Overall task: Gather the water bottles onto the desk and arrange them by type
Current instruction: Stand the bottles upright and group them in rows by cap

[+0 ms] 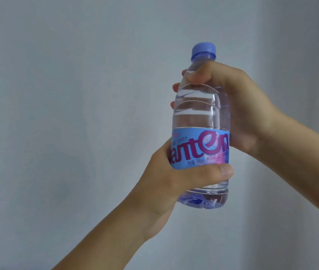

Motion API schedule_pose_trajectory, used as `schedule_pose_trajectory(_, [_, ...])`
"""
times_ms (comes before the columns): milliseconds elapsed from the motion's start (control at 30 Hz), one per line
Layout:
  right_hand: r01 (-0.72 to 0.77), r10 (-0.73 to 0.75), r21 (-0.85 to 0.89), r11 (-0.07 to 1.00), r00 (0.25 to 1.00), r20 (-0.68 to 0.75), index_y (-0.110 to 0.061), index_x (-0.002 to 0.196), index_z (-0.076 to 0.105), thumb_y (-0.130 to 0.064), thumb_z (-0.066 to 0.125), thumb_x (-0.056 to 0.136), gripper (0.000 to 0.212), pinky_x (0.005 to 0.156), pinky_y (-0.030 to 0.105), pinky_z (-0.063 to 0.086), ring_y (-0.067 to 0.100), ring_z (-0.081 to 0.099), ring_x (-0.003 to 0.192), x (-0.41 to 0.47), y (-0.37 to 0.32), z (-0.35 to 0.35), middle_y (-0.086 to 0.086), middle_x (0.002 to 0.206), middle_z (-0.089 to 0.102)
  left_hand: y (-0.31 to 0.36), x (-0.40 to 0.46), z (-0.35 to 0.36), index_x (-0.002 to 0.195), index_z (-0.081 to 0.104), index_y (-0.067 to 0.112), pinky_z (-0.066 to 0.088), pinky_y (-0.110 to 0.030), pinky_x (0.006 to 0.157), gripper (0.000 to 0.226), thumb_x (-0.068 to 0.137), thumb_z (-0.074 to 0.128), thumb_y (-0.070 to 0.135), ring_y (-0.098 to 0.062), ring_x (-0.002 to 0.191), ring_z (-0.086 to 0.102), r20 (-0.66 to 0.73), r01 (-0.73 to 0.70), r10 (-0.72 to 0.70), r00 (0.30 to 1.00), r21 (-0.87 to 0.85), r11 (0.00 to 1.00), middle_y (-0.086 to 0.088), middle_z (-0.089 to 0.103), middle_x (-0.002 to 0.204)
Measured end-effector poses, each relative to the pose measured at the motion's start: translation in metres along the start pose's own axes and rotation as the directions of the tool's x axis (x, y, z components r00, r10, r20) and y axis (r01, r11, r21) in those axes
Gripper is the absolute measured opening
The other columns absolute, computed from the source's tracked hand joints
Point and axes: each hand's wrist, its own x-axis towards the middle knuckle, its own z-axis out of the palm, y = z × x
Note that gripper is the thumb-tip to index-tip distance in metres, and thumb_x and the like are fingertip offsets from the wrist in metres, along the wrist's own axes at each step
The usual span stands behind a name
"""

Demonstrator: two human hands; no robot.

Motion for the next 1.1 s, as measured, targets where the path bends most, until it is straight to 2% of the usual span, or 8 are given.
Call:
schedule_pose_trajectory(67, [-0.003, -0.001, 0.057, 0.998, 0.998, 0.059, -0.018, 0.081, 0.058, -0.019, 0.065, 0.069, 0.014, 0.068, 0.034, 0.055, 0.021, 0.060, 0.073, -0.003, 0.001, -0.002, 0.004, 0.083, 0.060, -0.003, 0.000, 0.000, 0.113, 0.068, 0.020, 0.060, -0.036, 0.079, 0.063, 0.052, 0.083, 0.029, -0.028, 0.100, 0.071, 0.027, 0.021, -0.021, 0.999, 0.003, 1.000, -0.007, 0.073, 0.102])
schedule_pose_trajectory(167, [0.007, -0.013, 0.079, 0.997, 0.998, 0.064, -0.016, 0.087, 0.061, -0.017, 0.062, 0.074, 0.012, 0.073, 0.036, 0.058, 0.022, 0.067, 0.078, -0.005, 0.004, -0.006, 0.004, 0.087, 0.067, -0.005, 0.000, 0.001, 0.109, 0.069, 0.018, 0.058, -0.032, 0.073, 0.057, 0.055, 0.085, 0.024, -0.025, 0.090, 0.072, -0.039, -0.001, 0.003, 0.999, 0.046, 0.999, -0.007, 0.074, 0.097])
schedule_pose_trajectory(300, [0.050, -0.062, -0.194, 0.980, 0.997, -0.053, -0.010, 0.096, 0.060, -0.025, 0.065, 0.086, 0.019, 0.068, 0.036, 0.058, 0.022, 0.068, 0.080, -0.007, 0.005, -0.003, 0.007, 0.090, 0.066, -0.007, -0.001, 0.008, 0.100, 0.070, 0.027, 0.058, -0.027, 0.064, 0.056, 0.047, 0.088, 0.029, -0.018, 0.082, 0.073, -0.190, -0.054, 0.073, 0.979, 0.102, 0.993, 0.003, 0.074, 0.088])
schedule_pose_trajectory(400, [0.059, -0.087, -0.221, 0.973, 0.990, -0.115, -0.012, 0.098, 0.063, -0.026, 0.073, 0.082, 0.024, 0.064, 0.036, 0.057, 0.022, 0.070, 0.075, -0.011, 0.003, 0.000, 0.006, 0.085, 0.067, -0.008, -0.002, 0.012, 0.101, 0.066, 0.032, 0.058, -0.024, 0.062, 0.057, 0.048, 0.087, 0.030, -0.013, 0.082, 0.073, -0.235, -0.076, 0.121, 0.964, 0.194, 0.978, 0.009, 0.073, 0.087])
schedule_pose_trajectory(567, [0.035, -0.041, -0.119, 0.992, 0.998, -0.043, -0.015, 0.081, 0.063, -0.017, 0.066, 0.081, 0.004, 0.066, 0.036, 0.056, 0.023, 0.064, 0.075, -0.016, -0.006, -0.001, 0.007, 0.083, 0.063, -0.008, -0.004, 0.012, 0.100, 0.068, 0.028, 0.058, -0.024, 0.067, 0.050, 0.053, 0.083, 0.024, -0.016, 0.083, 0.073, -0.082, -0.048, 0.059, 0.995, 0.131, 0.990, 0.004, 0.074, 0.089])
schedule_pose_trajectory(767, [0.030, -0.028, -0.035, 0.999, 0.997, 0.073, -0.015, 0.087, 0.063, -0.019, 0.061, 0.078, 0.010, 0.068, 0.036, 0.058, 0.021, 0.069, 0.076, -0.028, -0.008, -0.010, 0.003, 0.084, 0.067, -0.011, -0.003, 0.015, 0.110, 0.062, 0.012, 0.058, -0.038, 0.085, 0.041, 0.073, 0.072, -0.004, -0.029, 0.096, 0.067, 0.119, 0.024, -0.034, 0.992, 0.084, 0.996, -0.010, 0.067, 0.100])
schedule_pose_trajectory(933, [-0.003, 0.004, -0.050, 0.999, 0.999, 0.034, -0.017, 0.083, 0.068, -0.021, 0.062, 0.077, 0.010, 0.069, 0.036, 0.059, 0.023, 0.069, 0.079, -0.034, -0.003, -0.023, 0.004, 0.086, 0.068, -0.025, 0.000, 0.020, 0.112, 0.066, 0.011, 0.060, -0.039, 0.084, 0.050, 0.062, 0.074, 0.014, -0.024, 0.092, 0.069, 0.113, 0.027, -0.035, 0.993, 0.068, 0.997, -0.005, 0.071, 0.096])
schedule_pose_trajectory(1100, [-0.044, 0.035, -0.169, 0.985, 0.998, -0.060, -0.013, 0.107, 0.064, -0.024, 0.063, 0.080, 0.029, 0.072, 0.034, 0.059, 0.026, 0.073, 0.091, -0.047, 0.009, -0.041, 0.009, 0.102, 0.073, -0.046, 0.002, 0.027, 0.113, 0.067, 0.013, 0.059, -0.043, 0.087, 0.060, 0.056, 0.082, 0.020, -0.033, 0.102, 0.069, 0.143, 0.059, -0.068, 0.987, 0.067, 0.996, -0.013, 0.072, 0.105])
